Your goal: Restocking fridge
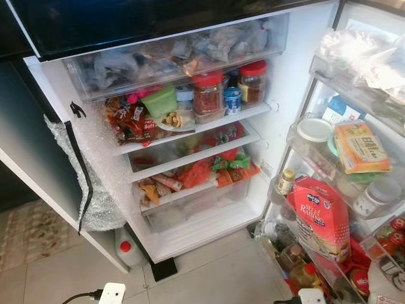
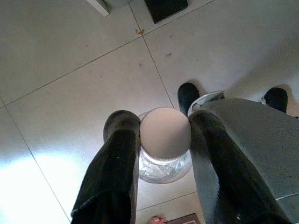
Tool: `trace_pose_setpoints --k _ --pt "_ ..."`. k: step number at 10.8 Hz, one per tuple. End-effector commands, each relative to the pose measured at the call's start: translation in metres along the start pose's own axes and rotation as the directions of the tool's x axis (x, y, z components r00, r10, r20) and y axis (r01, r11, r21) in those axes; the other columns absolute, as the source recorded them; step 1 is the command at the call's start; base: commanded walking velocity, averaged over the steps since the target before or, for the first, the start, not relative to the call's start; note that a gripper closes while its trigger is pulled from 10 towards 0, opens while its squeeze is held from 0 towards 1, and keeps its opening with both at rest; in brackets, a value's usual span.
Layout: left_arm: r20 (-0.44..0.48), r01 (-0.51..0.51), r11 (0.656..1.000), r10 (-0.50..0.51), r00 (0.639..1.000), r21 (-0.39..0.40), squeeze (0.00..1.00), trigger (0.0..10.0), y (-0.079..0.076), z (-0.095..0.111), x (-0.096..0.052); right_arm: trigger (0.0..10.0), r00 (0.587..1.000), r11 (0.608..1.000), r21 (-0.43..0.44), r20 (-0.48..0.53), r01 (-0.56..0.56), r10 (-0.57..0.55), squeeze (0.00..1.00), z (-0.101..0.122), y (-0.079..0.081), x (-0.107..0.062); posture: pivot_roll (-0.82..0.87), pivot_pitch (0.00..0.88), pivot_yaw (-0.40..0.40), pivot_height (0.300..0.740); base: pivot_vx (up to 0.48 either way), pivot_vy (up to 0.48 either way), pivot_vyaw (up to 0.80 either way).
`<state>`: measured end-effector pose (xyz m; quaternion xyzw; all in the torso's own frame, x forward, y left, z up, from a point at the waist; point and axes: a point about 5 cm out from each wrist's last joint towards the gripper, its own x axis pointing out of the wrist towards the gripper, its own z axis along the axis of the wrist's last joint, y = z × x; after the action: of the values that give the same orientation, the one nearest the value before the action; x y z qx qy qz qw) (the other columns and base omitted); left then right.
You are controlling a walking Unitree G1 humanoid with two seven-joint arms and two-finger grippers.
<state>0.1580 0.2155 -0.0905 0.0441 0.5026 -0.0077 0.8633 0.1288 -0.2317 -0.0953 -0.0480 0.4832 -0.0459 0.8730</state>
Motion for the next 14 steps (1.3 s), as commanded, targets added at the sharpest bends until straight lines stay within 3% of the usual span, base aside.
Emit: trace_pose_setpoints --k 1,2,8,14 --pt "-0.015 -0.018 1.000 0.018 1.000 -0.002 0.00 10.0 0.006 -0.003 -0.001 10.0 1.000 1.000 -0.002 0.005 0.024 -0.024 0.00 -0.002 -0.001 -0.001 -0.10 0.029 0.062 0.740 0.000 0.000 0.00" --pt "-0.015 -0.019 1.000 0.019 1.000 -0.004 0.00 10.0 0.007 -0.003 -0.001 10.0 0.994 0.994 -0.032 0.015 0.105 -0.105 0.00 -0.001 -0.005 -0.001 -0.10 0.028 0.064 0.740 0.000 0.000 0.00" --pt "-0.008 -0.015 1.000 0.015 1.000 -0.012 0.00 10.0 0.007 -0.003 -0.001 10.0 0.953 0.929 -0.213 0.053 0.302 -0.298 0.00 0.002 -0.012 -0.003 -0.11 0.021 0.072 0.740 0.000 0.000 0.00" --pt "-0.011 -0.012 1.000 0.012 1.000 0.000 0.00 10.0 0.007 -0.003 -0.001 10.0 0.939 0.916 -0.210 0.032 0.341 -0.342 0.00 -0.001 -0.012 -0.003 -0.11 0.009 0.076 0.740 0.000 0.000 0.00"
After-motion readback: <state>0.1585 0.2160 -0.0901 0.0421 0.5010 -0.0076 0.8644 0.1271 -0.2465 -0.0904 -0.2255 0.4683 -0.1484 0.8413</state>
